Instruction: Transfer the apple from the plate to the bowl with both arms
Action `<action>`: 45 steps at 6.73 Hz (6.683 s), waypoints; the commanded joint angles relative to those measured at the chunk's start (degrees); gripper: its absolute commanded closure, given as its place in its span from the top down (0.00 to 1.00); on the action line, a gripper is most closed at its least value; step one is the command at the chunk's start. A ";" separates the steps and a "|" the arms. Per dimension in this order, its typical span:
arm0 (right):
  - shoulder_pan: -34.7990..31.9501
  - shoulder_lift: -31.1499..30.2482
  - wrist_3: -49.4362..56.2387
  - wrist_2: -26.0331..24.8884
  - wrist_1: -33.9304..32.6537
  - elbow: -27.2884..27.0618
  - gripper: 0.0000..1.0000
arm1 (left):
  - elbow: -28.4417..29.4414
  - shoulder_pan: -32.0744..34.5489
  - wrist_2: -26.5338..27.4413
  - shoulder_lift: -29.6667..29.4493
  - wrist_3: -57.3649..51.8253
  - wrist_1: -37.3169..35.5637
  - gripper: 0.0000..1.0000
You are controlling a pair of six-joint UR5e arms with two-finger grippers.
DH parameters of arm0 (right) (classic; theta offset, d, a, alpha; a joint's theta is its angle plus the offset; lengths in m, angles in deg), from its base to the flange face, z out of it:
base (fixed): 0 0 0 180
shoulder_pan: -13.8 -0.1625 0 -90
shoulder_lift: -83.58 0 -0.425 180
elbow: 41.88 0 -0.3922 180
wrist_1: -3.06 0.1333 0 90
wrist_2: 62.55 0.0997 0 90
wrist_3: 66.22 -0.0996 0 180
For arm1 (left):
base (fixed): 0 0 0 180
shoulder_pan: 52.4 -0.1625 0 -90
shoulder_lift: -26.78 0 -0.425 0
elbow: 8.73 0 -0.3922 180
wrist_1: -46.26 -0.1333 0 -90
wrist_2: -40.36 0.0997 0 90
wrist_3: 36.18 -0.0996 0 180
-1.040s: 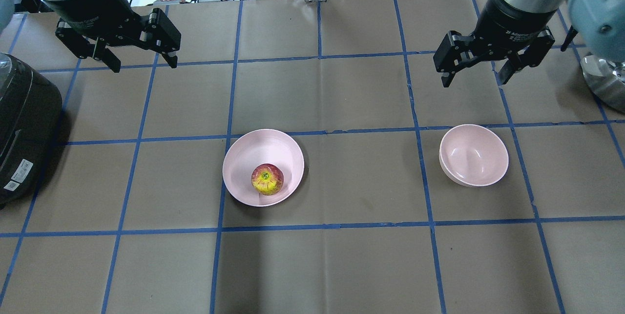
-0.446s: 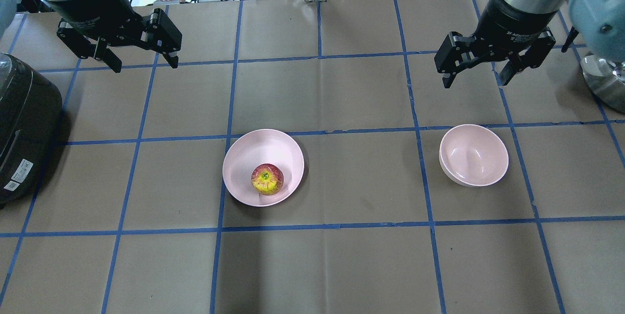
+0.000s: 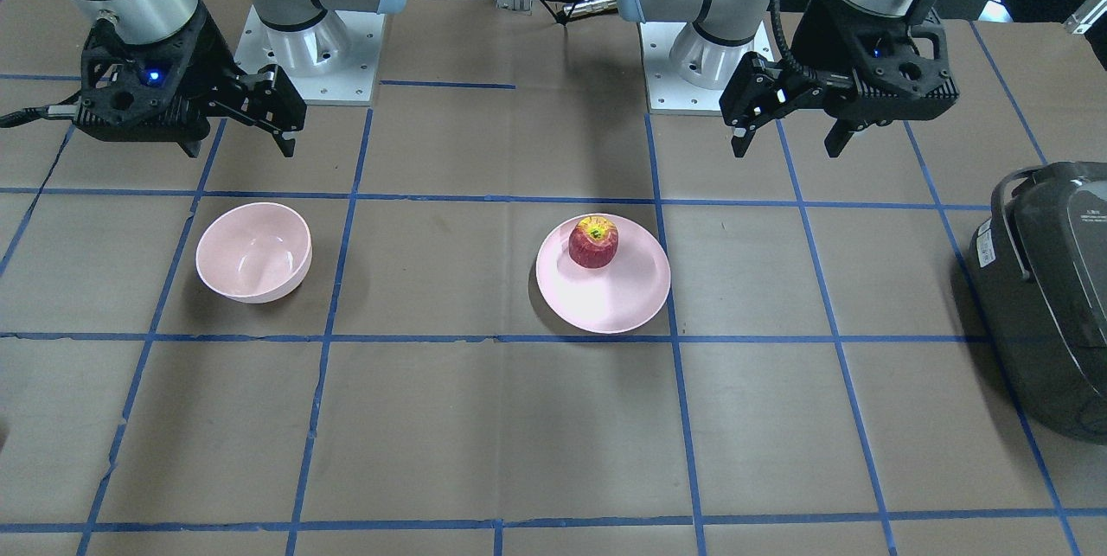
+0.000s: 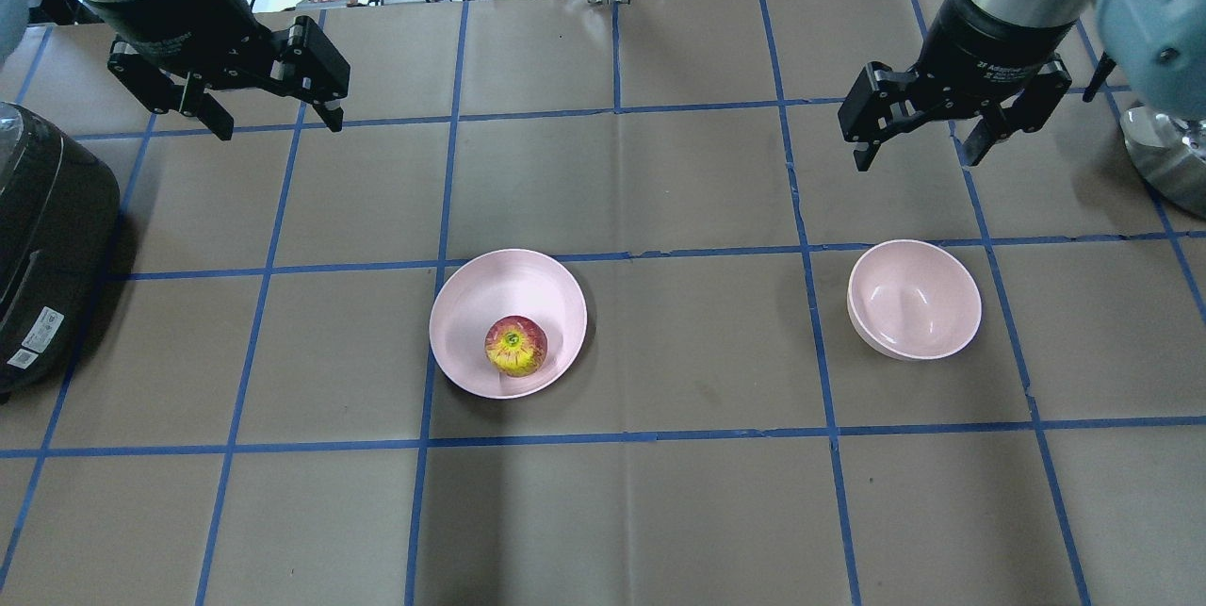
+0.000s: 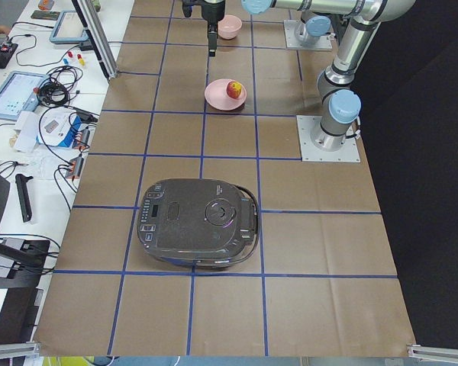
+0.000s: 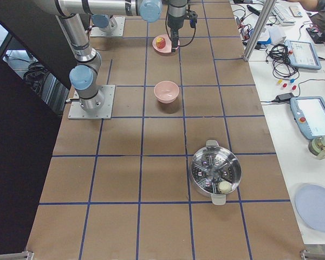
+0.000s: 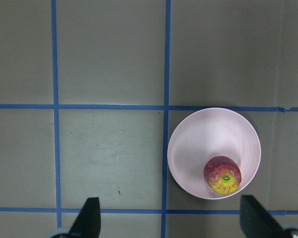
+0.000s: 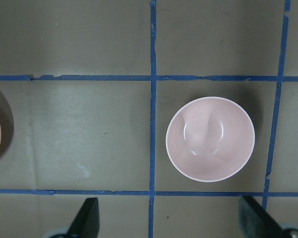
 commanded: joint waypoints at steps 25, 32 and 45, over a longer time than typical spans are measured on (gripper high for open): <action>20.73 13.10 18.10 -0.89 -30.42 -26.29 0.38 | -35.33 13.00 -0.88 -6.46 15.73 -38.28 1.00; 17.85 10.11 13.81 12.34 -21.11 -20.86 0.05 | -35.87 15.99 -1.05 -12.89 17.93 -44.82 0.99; 8.42 3.22 1.84 -1.31 -14.10 -13.38 1.00 | -19.97 22.99 -2.20 -5.13 31.86 -20.20 0.15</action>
